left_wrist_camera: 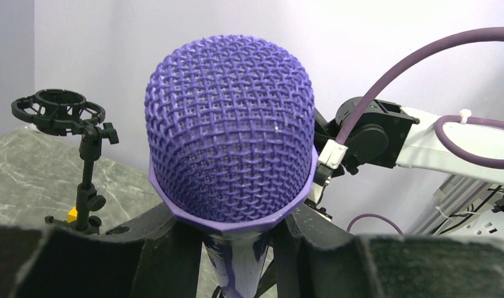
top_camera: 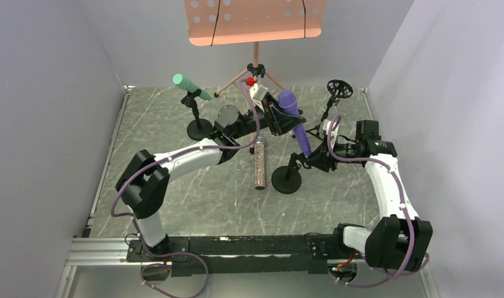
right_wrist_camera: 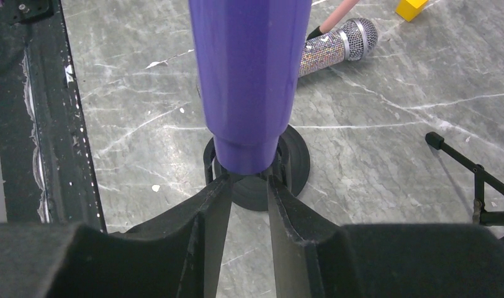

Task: Attach the microphones to the stand

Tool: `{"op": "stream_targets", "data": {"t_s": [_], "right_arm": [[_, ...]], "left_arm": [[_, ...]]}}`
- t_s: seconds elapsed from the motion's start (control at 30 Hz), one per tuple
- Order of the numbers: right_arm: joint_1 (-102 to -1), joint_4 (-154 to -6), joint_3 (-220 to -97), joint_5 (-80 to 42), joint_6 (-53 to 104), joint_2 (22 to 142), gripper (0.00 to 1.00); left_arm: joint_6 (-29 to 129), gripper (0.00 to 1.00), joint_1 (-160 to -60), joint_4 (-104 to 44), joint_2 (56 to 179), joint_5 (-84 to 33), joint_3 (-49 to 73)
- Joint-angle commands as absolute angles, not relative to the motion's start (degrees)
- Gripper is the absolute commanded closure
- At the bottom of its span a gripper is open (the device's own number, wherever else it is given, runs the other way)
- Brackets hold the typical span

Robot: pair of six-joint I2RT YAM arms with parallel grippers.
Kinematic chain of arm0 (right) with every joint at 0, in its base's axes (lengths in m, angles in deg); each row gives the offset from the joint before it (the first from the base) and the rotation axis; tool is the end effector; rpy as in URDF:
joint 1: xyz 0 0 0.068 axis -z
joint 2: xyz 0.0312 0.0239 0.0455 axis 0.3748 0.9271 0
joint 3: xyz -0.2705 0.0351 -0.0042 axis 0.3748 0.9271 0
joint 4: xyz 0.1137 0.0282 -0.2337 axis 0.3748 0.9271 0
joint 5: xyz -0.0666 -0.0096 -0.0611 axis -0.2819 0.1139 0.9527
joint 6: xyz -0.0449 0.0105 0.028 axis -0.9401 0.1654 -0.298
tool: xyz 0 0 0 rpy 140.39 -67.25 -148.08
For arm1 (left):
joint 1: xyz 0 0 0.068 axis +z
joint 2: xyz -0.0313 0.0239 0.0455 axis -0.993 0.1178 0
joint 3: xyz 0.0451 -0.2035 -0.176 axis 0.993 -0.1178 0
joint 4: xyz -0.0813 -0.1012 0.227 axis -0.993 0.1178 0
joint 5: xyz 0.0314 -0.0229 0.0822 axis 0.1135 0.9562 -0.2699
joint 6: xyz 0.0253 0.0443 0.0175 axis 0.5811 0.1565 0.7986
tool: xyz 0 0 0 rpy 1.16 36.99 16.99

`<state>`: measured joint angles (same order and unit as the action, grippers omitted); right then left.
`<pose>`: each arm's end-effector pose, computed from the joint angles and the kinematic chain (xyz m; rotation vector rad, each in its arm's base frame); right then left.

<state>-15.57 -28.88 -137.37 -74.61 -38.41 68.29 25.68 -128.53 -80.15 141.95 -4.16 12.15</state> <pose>0.2118 0.0079 0.2811 -1.1480 1.7510 0.8353 0.2735 -0.3015 0.3565 0.6157 1.2015 -1.5207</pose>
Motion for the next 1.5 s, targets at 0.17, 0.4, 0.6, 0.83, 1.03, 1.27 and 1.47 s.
{"op": "stream_targets", "data": {"t_s": [0.17, 0.4, 0.6, 0.83, 1.03, 1.27, 1.47], "right_arm": [[-15.7, -27.0, -137.9, -74.1, -39.8, 67.9, 0.59], [-15.7, -26.8, -137.8, -74.1, -39.9, 68.0, 0.59], [-15.7, -26.8, -137.9, -74.1, -39.6, 68.5, 0.59], [-15.7, -27.0, -137.9, -73.7, -38.6, 68.5, 0.52], [-15.7, -26.4, -138.3, -70.3, -38.9, 68.8, 0.50], [-14.6, -22.8, -139.5, -65.6, -42.7, 69.2, 0.45], [-11.0, -17.4, -142.4, -62.5, -46.4, 71.5, 0.45]], "left_arm": [[23.8, 0.97, -129.4, -85.2, 143.5, -4.9, 11.8], [23.4, 0.98, -129.5, -86.4, 143.5, -5.6, 8.9], [23.8, 0.98, -129.9, -87.1, 143.8, -5.5, 6.1], [25.8, 0.98, -131.1, -85.1, 145.2, -3.5, 5.5], [27.1, 0.98, -131.1, -83.4, 145.9, -2.4, 3.9], [27.4, 0.98, -131.1, -83.2, 146.9, -2.0, 2.7], [28.1, 0.98, -131.6, -82.4, 148.4, -0.5, 2.8]]}}
